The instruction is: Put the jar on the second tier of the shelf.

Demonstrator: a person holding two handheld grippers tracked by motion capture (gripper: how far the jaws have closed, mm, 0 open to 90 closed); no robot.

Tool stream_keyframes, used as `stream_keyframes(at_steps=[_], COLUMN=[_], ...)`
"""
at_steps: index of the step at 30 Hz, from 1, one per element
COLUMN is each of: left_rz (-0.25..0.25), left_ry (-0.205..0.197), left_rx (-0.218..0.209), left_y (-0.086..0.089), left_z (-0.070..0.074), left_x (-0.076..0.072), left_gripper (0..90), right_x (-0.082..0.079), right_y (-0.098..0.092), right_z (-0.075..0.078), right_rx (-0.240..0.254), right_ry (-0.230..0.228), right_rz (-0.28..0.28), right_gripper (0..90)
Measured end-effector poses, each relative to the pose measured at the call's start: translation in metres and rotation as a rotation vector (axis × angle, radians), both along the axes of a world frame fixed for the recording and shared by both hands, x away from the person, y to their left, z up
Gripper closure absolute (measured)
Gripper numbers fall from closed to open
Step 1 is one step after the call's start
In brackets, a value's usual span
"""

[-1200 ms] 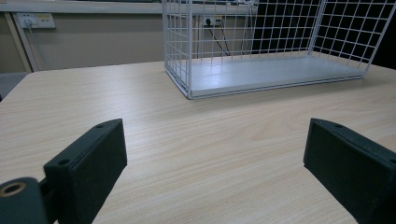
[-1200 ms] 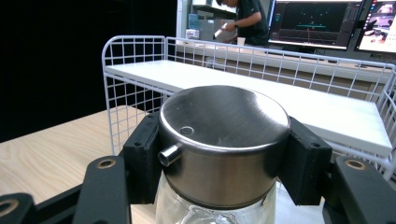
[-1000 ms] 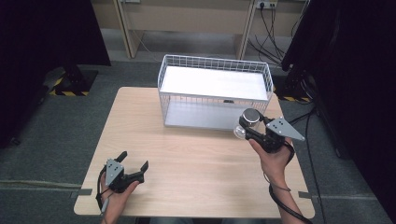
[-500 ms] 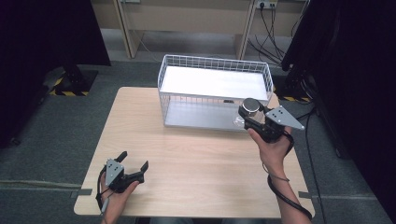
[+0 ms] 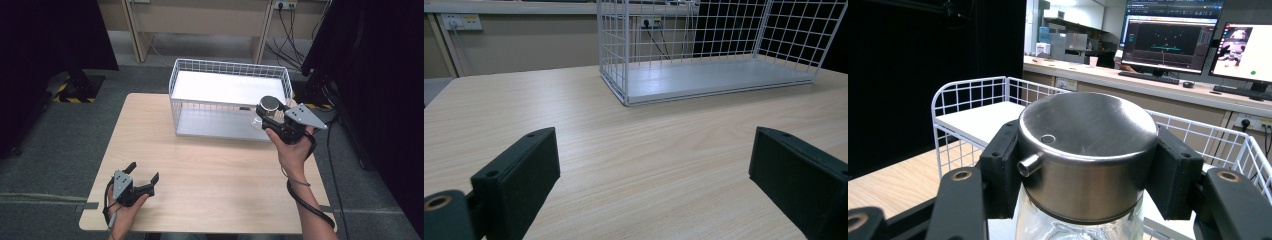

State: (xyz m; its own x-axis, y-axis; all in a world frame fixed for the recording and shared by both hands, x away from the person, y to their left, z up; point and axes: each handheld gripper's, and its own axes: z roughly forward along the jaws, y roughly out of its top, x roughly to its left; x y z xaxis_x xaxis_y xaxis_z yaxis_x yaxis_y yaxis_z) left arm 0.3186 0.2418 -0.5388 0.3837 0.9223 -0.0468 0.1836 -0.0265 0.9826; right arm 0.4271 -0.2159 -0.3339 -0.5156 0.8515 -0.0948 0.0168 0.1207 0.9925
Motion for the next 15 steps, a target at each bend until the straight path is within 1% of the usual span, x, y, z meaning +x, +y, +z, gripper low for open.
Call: stream_keyframes(at_steps=[5,15], left_rz=[0.0,-0.001], left_ry=[0.001,0.0], left_rx=[0.001,0.001], left_y=[0.0,0.0], left_z=[0.0,0.0], left_x=[0.0,0.0], left_gripper=[5.7,5.7], right_x=[0.004,0.014], right_y=[0.0,-0.002], right_z=[0.005,0.02], right_rx=[-0.001,0.007], right_ry=[-0.002,-0.002], right_rz=[-0.005,-0.019], right_gripper=[40.3,40.2])
